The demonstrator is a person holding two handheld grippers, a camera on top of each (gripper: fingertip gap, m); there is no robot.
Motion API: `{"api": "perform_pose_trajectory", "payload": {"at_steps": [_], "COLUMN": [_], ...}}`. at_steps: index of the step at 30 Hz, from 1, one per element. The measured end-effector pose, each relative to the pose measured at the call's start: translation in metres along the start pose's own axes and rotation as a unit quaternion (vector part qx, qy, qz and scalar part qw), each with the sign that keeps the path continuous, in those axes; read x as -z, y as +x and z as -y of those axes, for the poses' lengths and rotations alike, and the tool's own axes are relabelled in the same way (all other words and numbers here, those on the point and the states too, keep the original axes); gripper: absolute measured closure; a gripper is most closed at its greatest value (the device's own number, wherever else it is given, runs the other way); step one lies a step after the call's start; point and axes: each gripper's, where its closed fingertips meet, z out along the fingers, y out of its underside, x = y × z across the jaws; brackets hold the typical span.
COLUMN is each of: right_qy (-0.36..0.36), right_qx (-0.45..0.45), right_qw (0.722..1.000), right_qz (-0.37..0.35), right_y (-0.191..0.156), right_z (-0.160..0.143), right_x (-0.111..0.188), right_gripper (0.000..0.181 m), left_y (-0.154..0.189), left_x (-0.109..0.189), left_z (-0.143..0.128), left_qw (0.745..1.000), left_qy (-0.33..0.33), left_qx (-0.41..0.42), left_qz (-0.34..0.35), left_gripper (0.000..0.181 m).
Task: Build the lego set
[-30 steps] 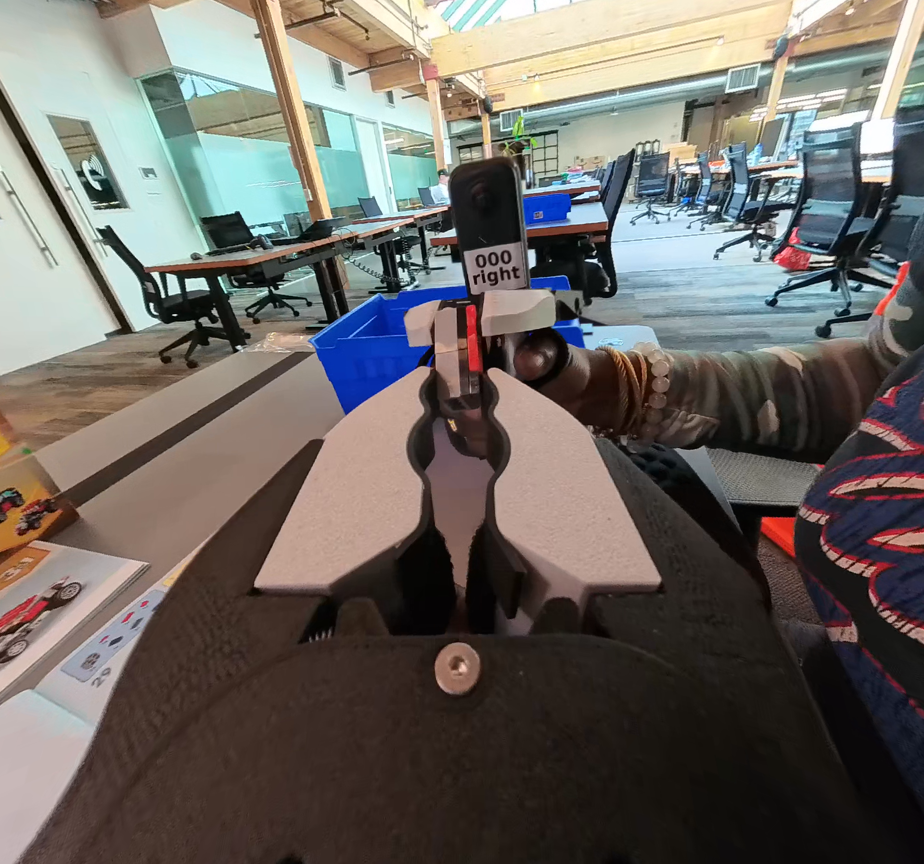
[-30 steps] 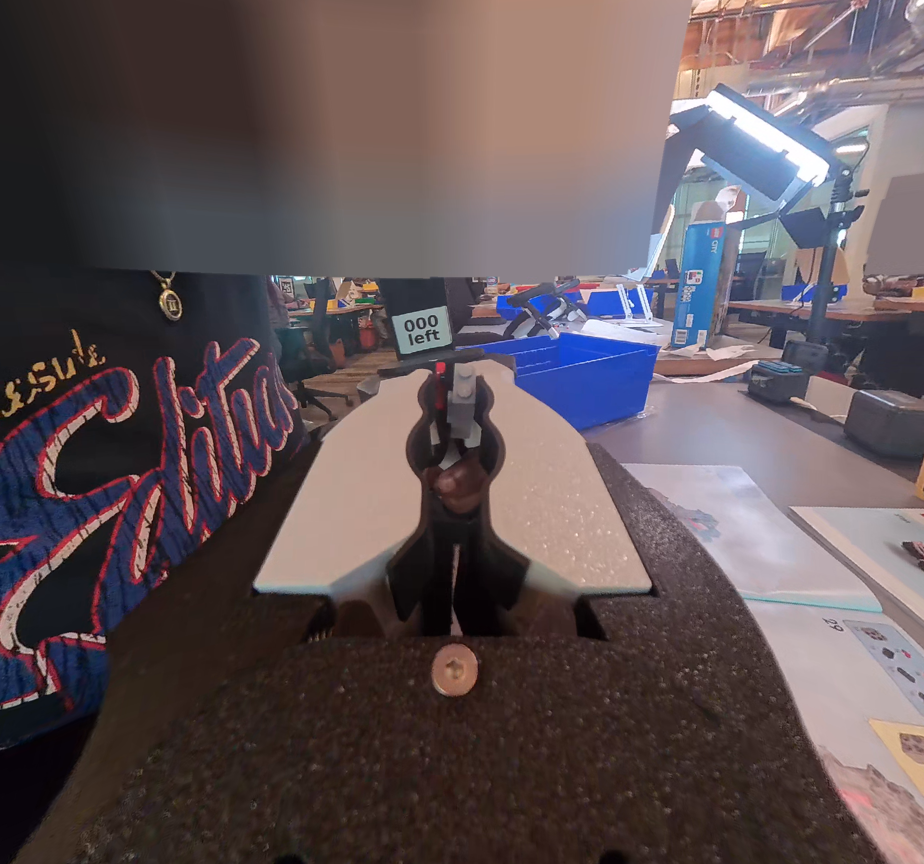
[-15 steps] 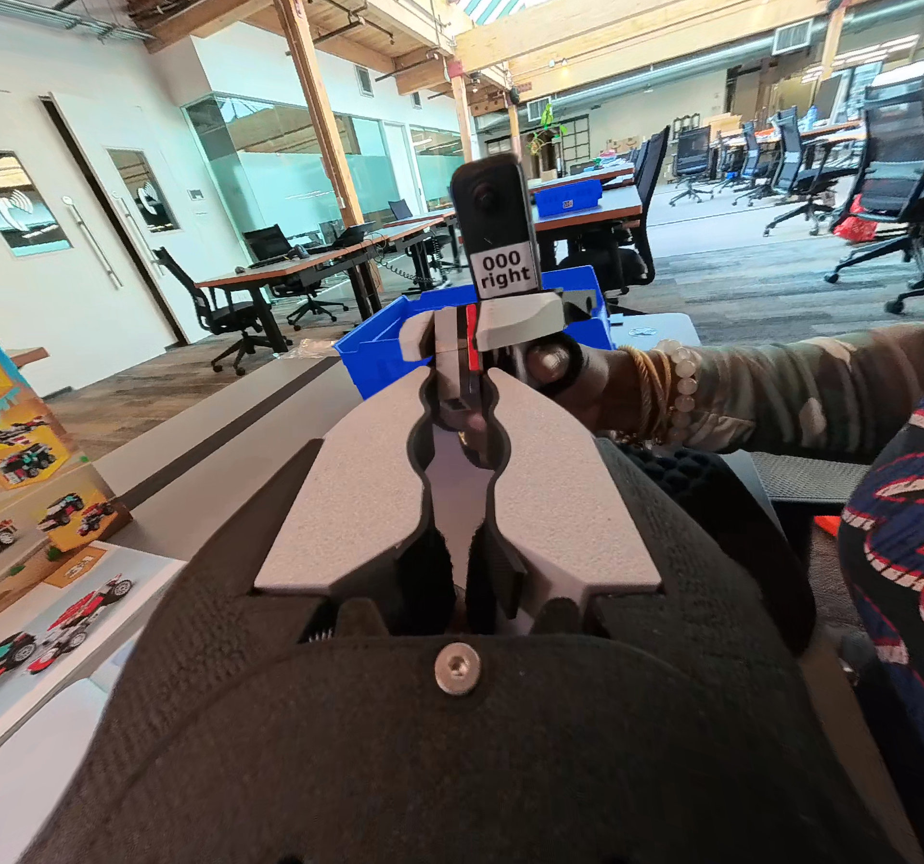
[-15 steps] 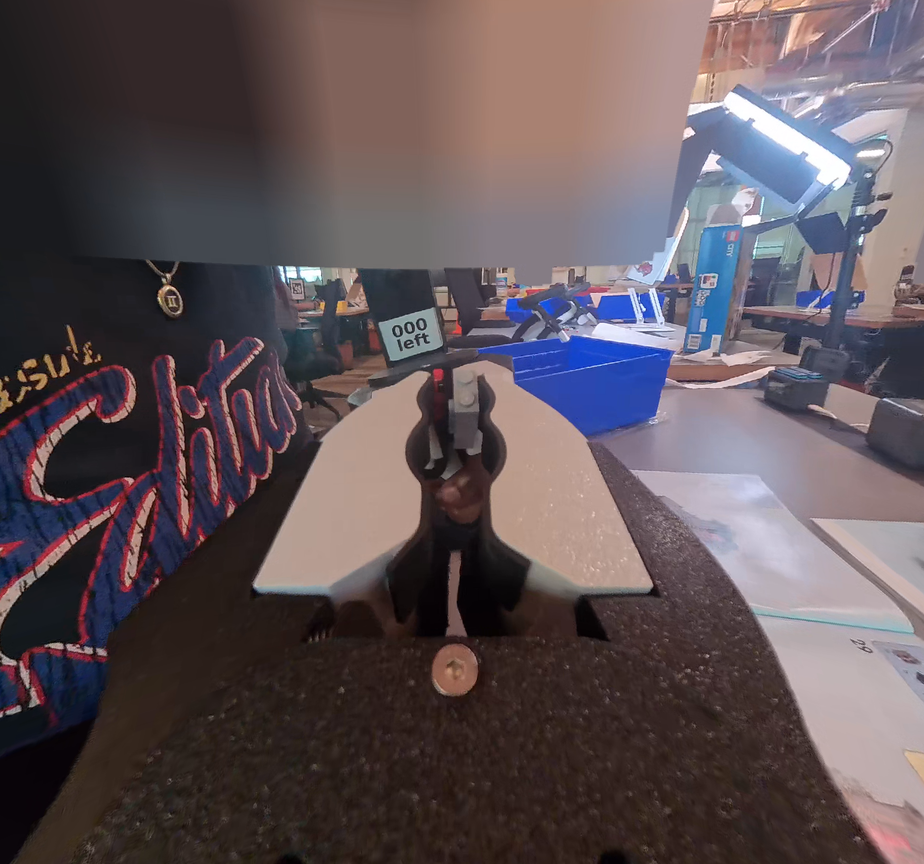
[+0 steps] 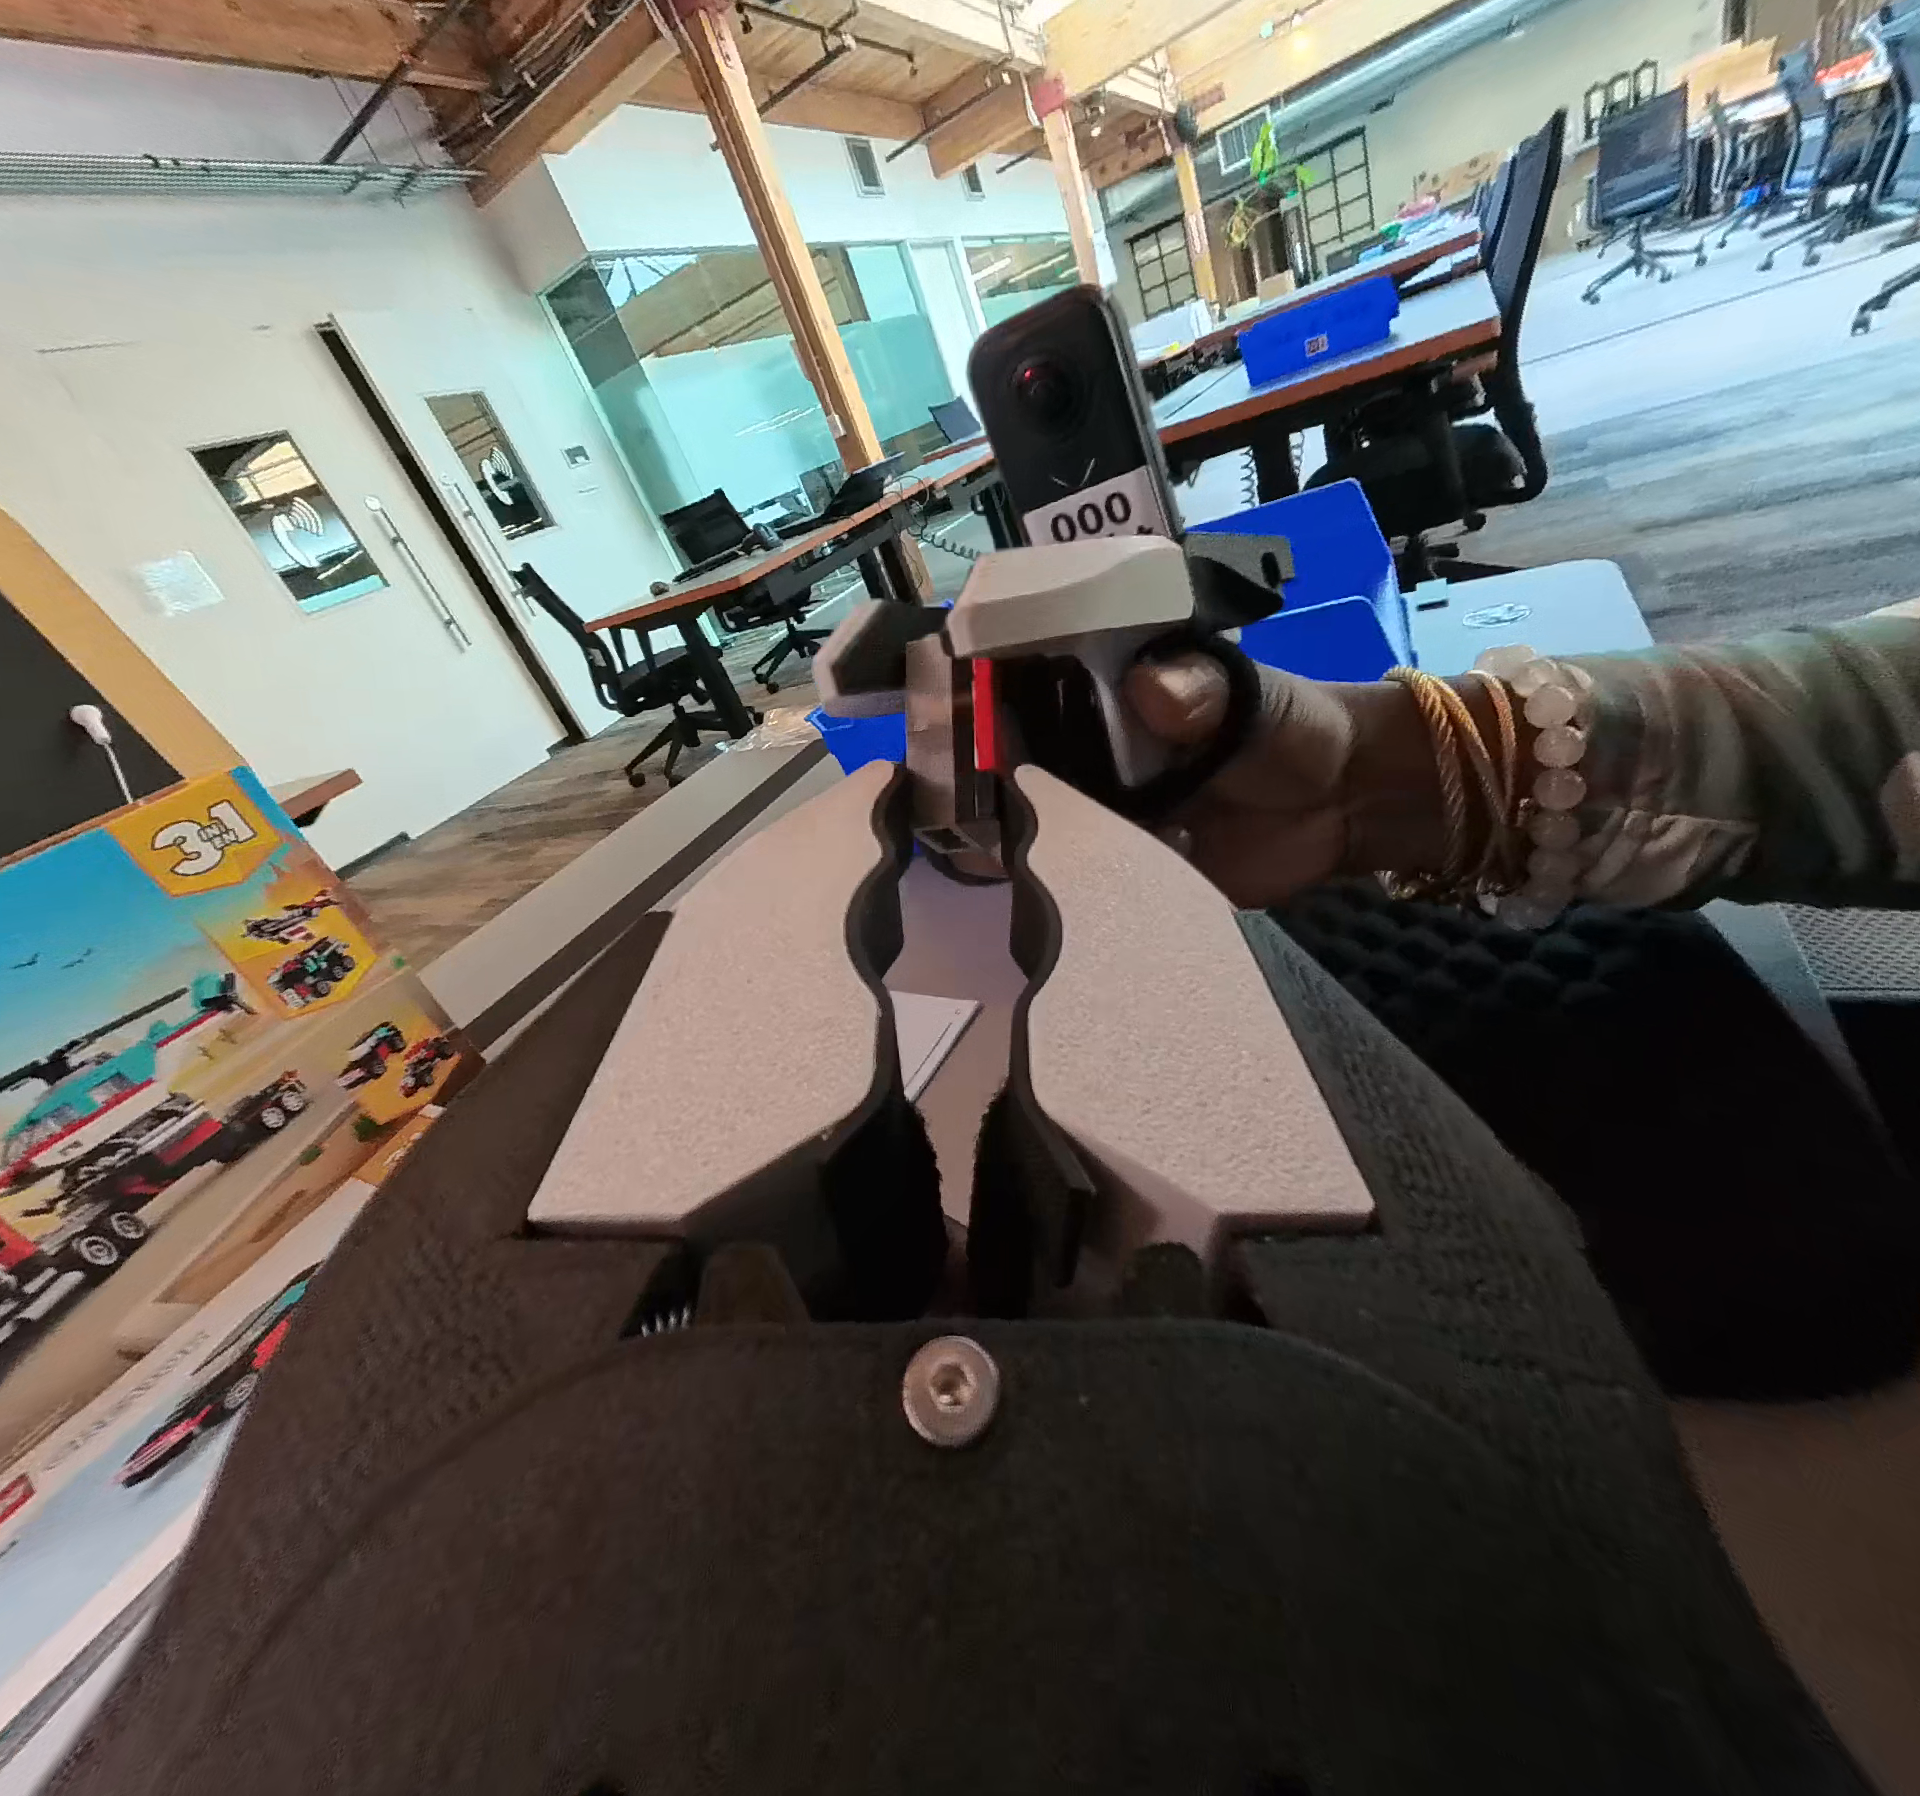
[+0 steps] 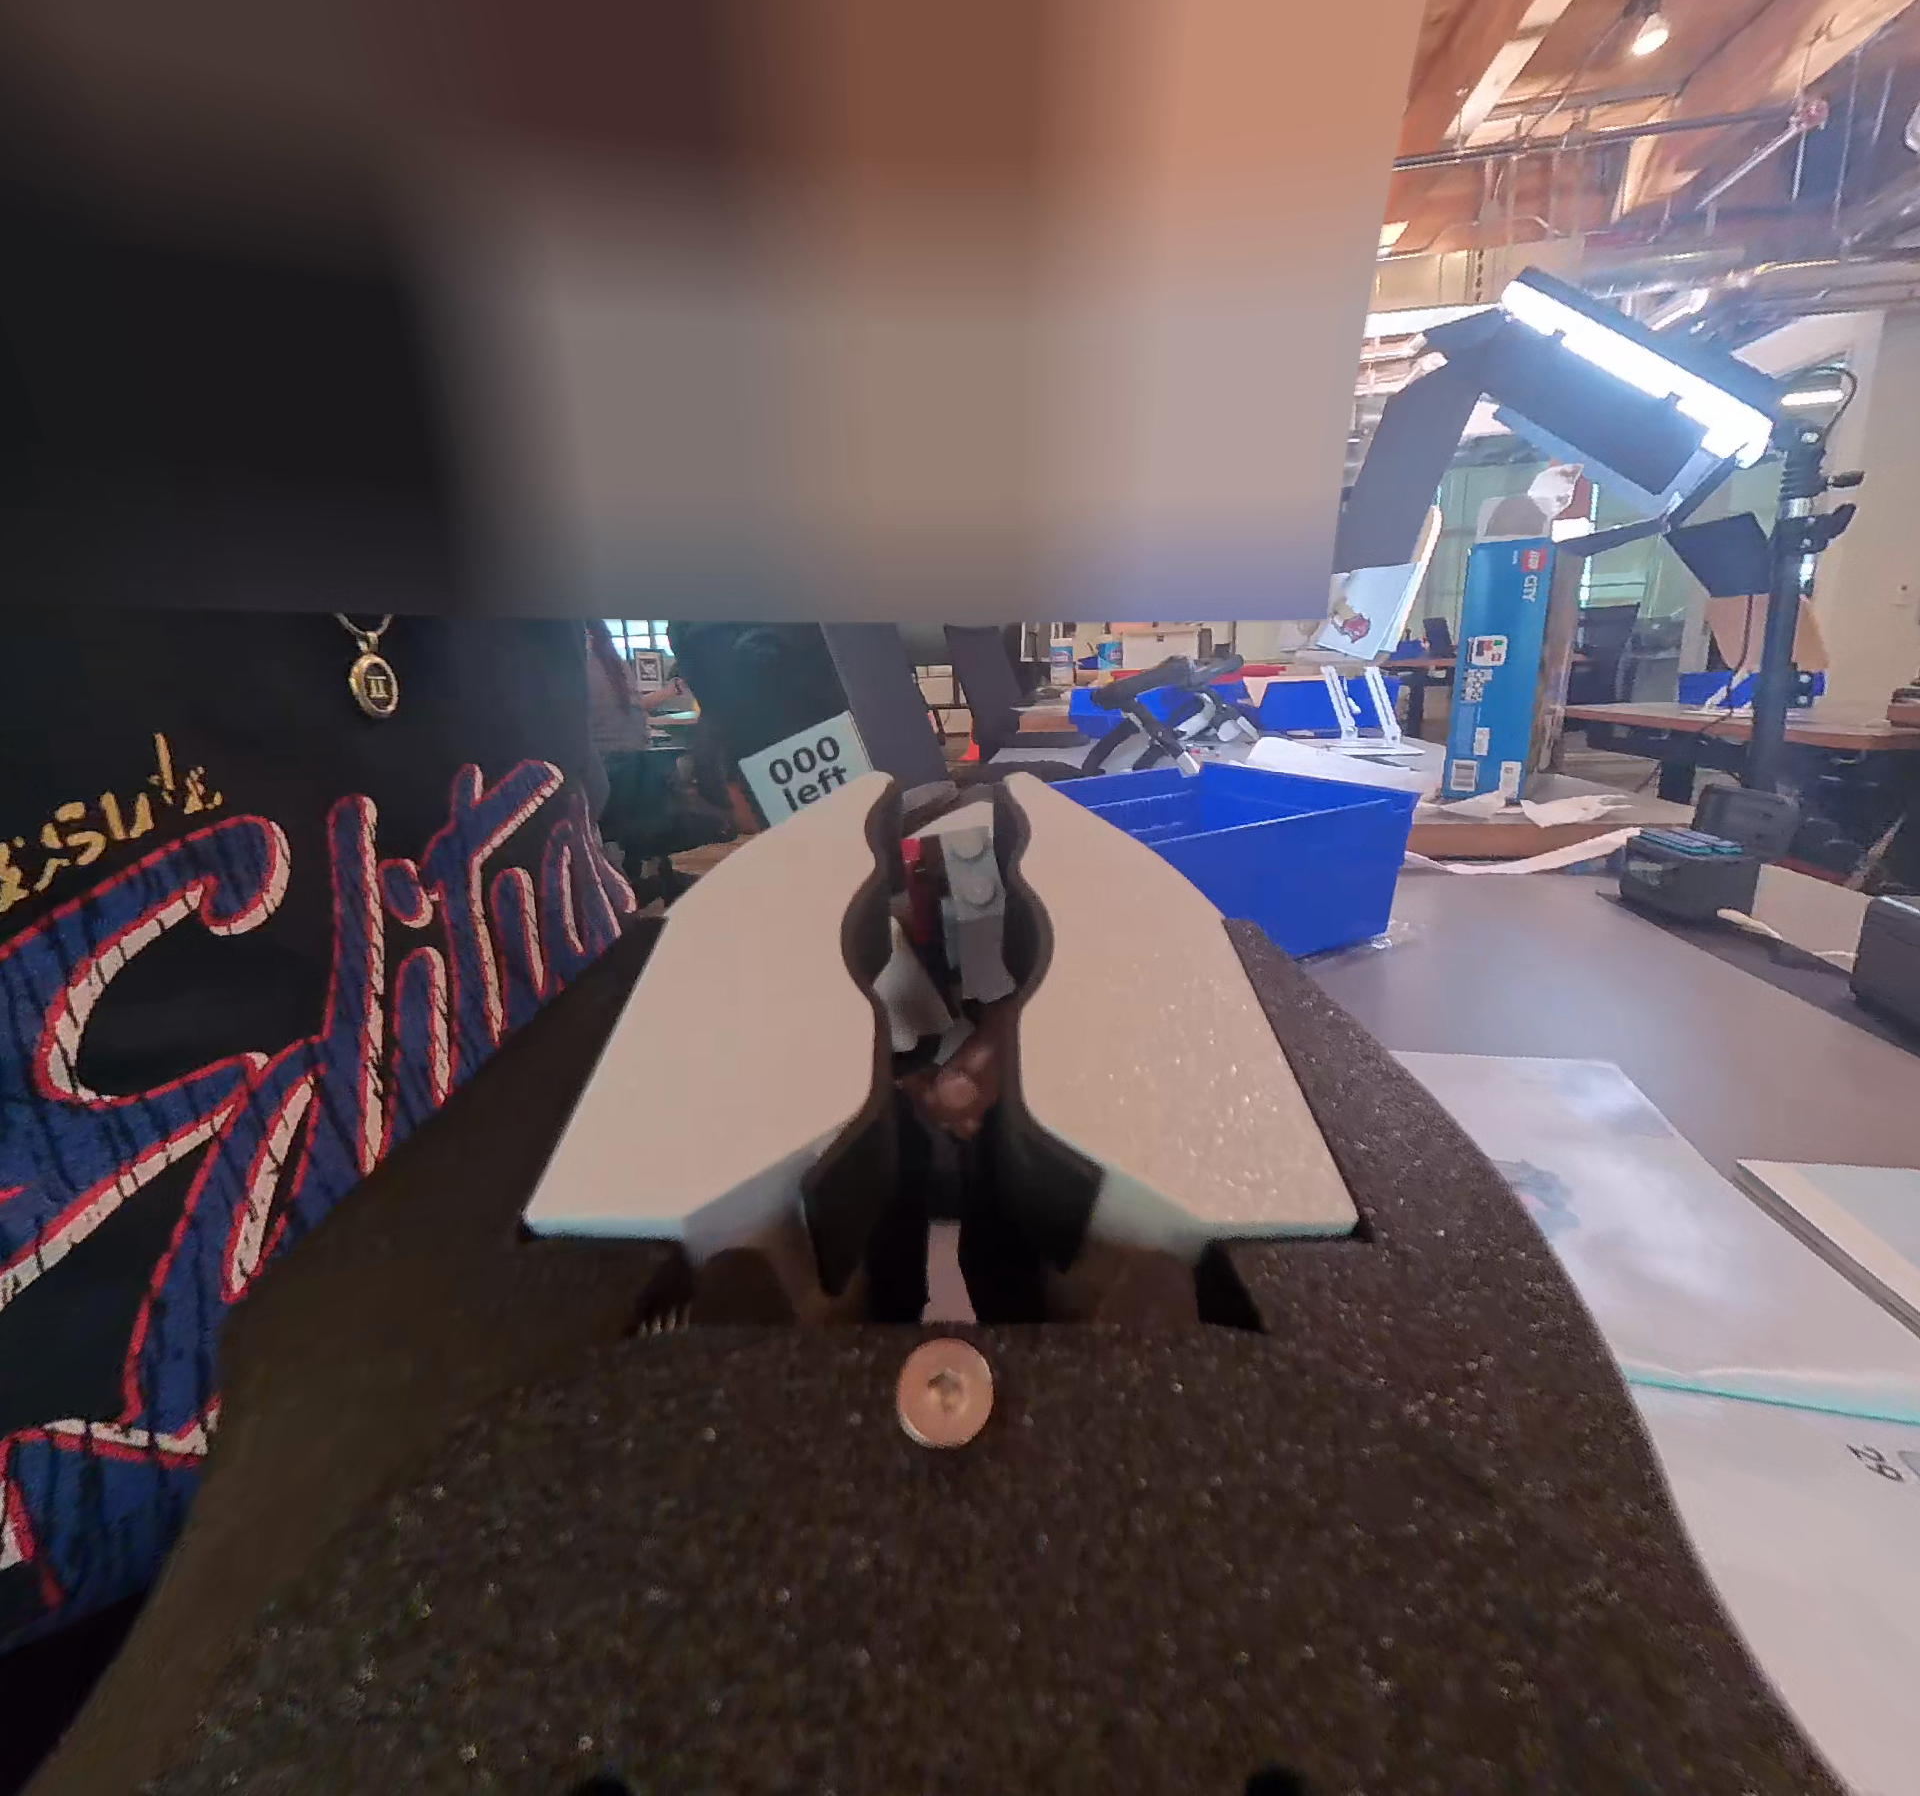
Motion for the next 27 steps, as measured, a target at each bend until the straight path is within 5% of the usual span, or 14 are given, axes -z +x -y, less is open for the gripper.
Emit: {"api": "perform_pose_trajectory", "payload": {"at_steps": [5, 8, 10, 12, 15, 21, 27], "right_qy": [-0.010, -0.008, -0.002, -0.006, -0.061, -0.258, -0.332], "right_qx": [0.020, -0.031, -0.058, -0.046, 0.057, 0.274, 0.358], "right_qw": [1.000, 0.998, 0.993, 0.992, 0.985, 0.899, 0.842], "right_qz": [-0.007, -0.048, -0.108, -0.114, -0.152, -0.223, -0.230], "right_y": [0.004, 0.021, 0.041, 0.044, 0.045, 0.054, 0.060], "right_z": [-0.004, -0.007, -0.004, -0.001, -0.006, -0.028, -0.038], "right_x": [0.000, -0.003, -0.002, -0.001, 0.005, 0.012, 0.005], "right_gripper": [0.165, 0.165, 0.145, 0.132, 0.130, 0.121, 0.125], "left_y": [0.000, -0.007, -0.016, -0.027, -0.038, -0.047, -0.041], "left_x": [0.000, 0.000, 0.000, 0.003, 0.007, 0.011, 0.008], "left_z": [-0.004, -0.009, -0.011, -0.012, -0.019, -0.019, -0.024], "left_qw": [0.999, 0.989, 0.948, 0.876, 0.811, 0.757, 0.749], "left_qy": [0.003, 0.018, 0.061, 0.112, 0.138, 0.159, 0.147], "left_qx": [0.033, 0.144, 0.314, 0.468, 0.568, 0.633, 0.646], "left_qz": [-0.001, 0.007, -0.003, -0.020, -0.024, -0.016, -0.014], "left_gripper": [0.165, 0.165, 0.166, 0.166, 0.166, 0.165, 0.165]}}
